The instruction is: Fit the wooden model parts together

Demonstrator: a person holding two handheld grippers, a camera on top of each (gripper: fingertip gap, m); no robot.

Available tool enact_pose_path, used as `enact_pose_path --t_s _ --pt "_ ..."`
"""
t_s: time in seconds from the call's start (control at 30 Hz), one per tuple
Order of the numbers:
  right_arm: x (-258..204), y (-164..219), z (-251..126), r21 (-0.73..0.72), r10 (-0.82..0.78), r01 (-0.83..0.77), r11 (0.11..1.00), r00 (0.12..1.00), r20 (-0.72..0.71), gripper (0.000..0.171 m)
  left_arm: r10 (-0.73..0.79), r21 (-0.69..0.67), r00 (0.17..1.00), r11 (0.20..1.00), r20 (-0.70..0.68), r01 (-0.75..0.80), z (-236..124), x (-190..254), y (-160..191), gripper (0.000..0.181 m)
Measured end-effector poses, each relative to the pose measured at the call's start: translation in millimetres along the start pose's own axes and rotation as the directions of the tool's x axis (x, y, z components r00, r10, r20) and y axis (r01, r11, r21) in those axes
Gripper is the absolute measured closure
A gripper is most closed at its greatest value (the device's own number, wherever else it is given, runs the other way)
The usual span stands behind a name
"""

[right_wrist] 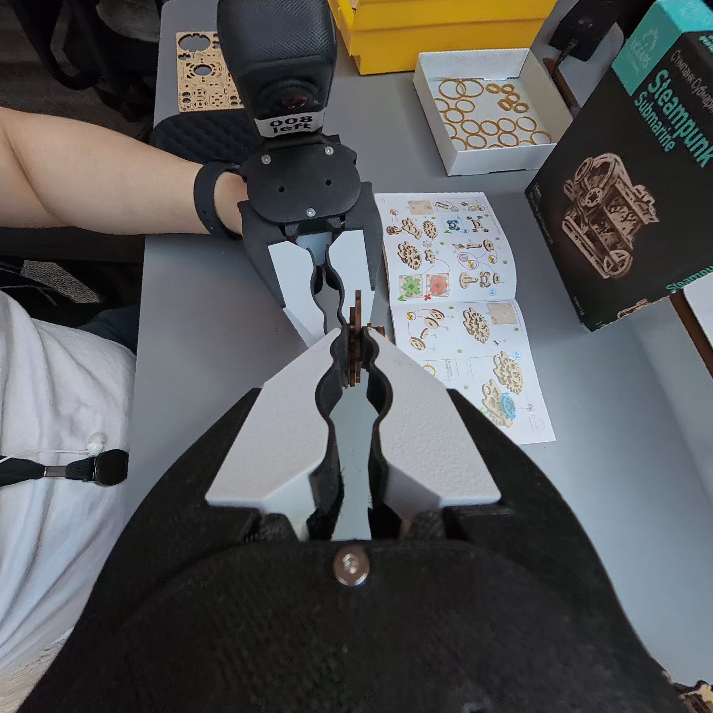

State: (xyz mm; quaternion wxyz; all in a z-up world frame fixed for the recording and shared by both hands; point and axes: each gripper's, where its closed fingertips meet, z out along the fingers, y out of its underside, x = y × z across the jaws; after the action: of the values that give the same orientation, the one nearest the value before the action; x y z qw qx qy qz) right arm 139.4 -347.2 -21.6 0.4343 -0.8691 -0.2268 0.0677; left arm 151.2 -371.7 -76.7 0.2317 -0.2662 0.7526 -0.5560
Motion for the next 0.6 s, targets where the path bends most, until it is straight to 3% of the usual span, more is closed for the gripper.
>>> enact_pose_path --t_s 0.13,0.27,0.3,0.6 --pt "4 -17 -16 0.01 -0.046 0.046 0.999 0.999 -0.021 0.166 0.067 0.046 0.997 0.997 0.026 -0.068 0 -7 -20 0.181" --pt "13 22 6 -0.071 -0.003 0.003 0.997 1.0 0.004 0.165 -0.043 -0.011 0.998 0.999 -0.038 0.042 19 -7 17 0.181" --pt "12 19 6 -0.002 0.029 -0.029 1.0 0.999 0.022 0.167 -0.047 -0.015 0.998 0.999 -0.044 0.046 18 -6 18 0.181" --pt "7 24 2 -0.002 0.034 -0.034 0.999 0.999 0.032 0.166 0.013 -0.015 1.0 1.0 -0.017 -0.014 19 -3 17 0.181"
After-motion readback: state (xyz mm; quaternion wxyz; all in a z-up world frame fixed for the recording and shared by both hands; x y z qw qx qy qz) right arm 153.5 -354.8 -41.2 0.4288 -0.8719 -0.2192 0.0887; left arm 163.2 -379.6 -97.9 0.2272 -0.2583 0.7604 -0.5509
